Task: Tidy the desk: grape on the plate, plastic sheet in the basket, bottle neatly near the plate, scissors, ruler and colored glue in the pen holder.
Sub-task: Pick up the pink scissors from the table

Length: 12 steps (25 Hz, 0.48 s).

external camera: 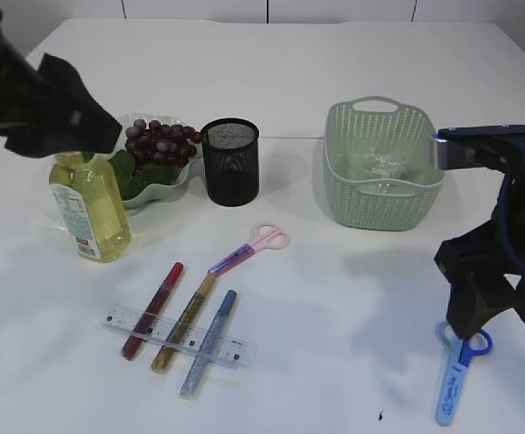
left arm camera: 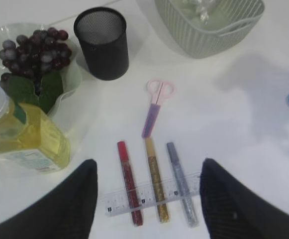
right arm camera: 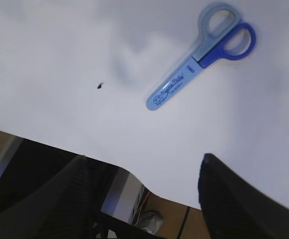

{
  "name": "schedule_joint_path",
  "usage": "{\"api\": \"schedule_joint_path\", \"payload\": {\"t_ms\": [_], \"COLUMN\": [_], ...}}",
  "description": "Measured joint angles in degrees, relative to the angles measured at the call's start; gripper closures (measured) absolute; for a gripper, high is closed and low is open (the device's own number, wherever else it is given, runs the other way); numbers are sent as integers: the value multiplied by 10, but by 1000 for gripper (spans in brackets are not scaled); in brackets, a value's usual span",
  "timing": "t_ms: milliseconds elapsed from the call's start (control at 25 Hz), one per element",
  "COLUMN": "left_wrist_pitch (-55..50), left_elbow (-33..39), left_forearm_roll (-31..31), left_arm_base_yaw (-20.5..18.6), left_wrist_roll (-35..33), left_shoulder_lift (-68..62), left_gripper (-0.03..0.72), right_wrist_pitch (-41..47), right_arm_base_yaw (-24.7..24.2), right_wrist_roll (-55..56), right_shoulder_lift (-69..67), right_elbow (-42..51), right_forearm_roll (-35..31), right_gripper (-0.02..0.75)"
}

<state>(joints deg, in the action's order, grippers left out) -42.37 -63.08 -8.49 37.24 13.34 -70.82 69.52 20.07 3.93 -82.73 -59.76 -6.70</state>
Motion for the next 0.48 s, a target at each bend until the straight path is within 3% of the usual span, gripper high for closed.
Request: {"api": "schedule_joint_path", "payload": {"t_ms": [200,480], "left_wrist_pitch": [-104,-173], "left_elbow": [-121,-271], "left_forearm_roll": [5,45], "left_arm_base_yaw": [0,0], "left_wrist_roll": [-34,-125], "left_shoulder_lift": [-115,-287], "left_gripper": [220,221], "right_wrist_pitch": [0,0], "right_arm_base_yaw": [0,0], "right_wrist_roll": [0,-3], "right_shoulder_lift": [0,0], "right_elbow": [0,0], "right_forearm_roll": [-12,-10], "right_gripper": [200,199]}}
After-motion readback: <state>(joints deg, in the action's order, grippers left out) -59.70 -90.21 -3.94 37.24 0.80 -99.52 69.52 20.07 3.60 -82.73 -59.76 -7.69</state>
